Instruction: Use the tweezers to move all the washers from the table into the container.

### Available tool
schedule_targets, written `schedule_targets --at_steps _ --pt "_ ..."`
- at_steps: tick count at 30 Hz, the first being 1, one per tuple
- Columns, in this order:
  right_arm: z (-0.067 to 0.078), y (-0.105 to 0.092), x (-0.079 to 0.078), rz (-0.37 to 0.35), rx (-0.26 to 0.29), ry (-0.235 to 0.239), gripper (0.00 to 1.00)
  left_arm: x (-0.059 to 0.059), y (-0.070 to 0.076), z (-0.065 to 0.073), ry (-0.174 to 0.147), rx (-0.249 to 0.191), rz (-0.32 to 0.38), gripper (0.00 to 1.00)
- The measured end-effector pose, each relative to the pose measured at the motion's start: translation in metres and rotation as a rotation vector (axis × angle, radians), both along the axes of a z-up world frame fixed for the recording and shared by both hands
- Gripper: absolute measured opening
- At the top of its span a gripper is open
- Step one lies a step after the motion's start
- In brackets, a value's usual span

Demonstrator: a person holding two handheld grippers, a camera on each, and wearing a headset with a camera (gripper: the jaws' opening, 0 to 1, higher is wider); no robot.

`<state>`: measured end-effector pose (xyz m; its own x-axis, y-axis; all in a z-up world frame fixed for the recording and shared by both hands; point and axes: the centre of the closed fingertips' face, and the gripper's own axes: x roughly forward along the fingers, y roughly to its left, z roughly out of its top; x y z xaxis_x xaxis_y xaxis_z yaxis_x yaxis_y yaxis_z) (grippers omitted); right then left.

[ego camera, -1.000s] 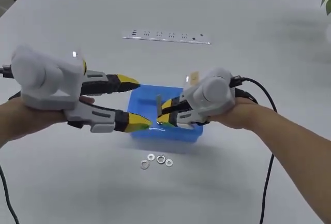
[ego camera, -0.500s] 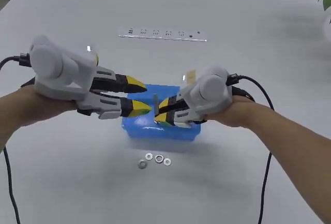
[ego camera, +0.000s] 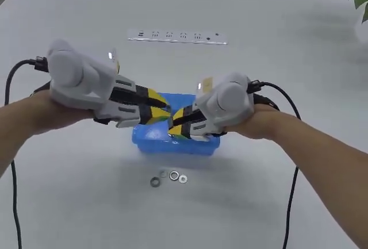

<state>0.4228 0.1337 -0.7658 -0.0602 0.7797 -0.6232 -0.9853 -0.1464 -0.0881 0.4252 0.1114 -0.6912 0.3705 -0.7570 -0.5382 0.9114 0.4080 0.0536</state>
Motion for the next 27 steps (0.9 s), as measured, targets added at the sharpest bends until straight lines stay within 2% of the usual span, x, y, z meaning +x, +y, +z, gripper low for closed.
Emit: schedule_targets --at_steps 6,18,27 --pt "0.0000 -0.0004 0.0004 0.001 -0.002 -0.008 0.10 0.0013 -0.0036 0.0011 0.002 -0.008 -0.003 0.07" --pt "0.0008 -0.0009 -0.0003 0.000 -0.012 -0.012 0.12 -0.0003 -0.0040 0.0015 -0.005 -0.001 -0.012 0.05" --pt "0.0093 -0.0041 0.0016 -0.022 -0.001 -0.015 0.13 0.0004 -0.0032 0.0060 -0.009 -0.009 0.002 0.05"
